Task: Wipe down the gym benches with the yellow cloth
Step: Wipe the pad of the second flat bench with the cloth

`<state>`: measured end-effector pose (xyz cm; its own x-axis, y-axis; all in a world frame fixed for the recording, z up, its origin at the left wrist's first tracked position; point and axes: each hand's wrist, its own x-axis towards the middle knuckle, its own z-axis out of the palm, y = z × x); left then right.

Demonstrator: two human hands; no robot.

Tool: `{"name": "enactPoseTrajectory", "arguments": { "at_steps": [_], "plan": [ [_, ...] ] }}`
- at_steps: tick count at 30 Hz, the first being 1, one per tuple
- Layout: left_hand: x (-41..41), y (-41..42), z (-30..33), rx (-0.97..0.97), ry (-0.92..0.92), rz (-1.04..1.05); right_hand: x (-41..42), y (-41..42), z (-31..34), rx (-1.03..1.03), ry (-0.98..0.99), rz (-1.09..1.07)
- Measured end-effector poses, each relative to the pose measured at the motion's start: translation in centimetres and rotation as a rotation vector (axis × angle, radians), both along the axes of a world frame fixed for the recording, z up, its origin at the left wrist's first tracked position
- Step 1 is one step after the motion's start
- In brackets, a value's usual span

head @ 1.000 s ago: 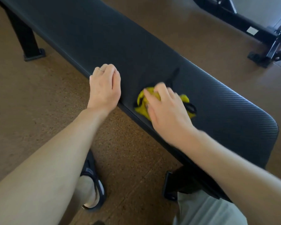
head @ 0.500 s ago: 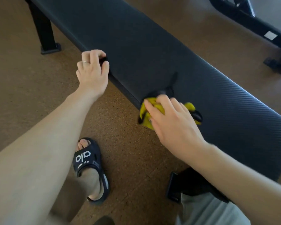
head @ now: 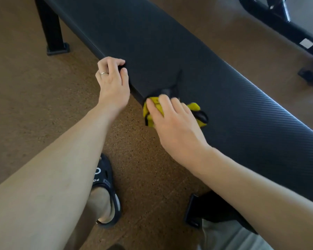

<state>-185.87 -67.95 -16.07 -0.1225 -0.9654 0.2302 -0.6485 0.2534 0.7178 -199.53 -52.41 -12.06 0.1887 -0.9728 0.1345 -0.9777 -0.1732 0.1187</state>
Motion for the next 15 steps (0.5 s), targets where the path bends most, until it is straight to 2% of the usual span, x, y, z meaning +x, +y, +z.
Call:
{"name": "enactPoseTrajectory", "arguments": {
  "at_steps": [3, 5, 9, 12, 15],
  "plan": [
    [-0.3, 0.1, 0.0, 0.004, 0.016, 0.028, -2.8, 6.8, -0.4, 0.006, 0.002, 0.017],
    [-0.4, 0.1, -0.1, 0.007, 0.029, 0.033, -3.8, 7.1, -0.7, -0.018, 0.014, 0.066],
    [-0.2, 0.3, 0.1, -0.007, 0.009, 0.012, -1.8, -0.5, -0.9, -0.065, -0.008, 0.070],
    [0.1, 0.3, 0.4, -0.030, 0.002, -0.013, 1.1, -7.3, -0.5, -0.043, -0.124, -0.080],
    [0.0, 0.3, 0.7, 0.019, 0.009, 0.002, 1.3, -6.6, -0.2, -0.058, -0.141, -0.118]
  ]
}}
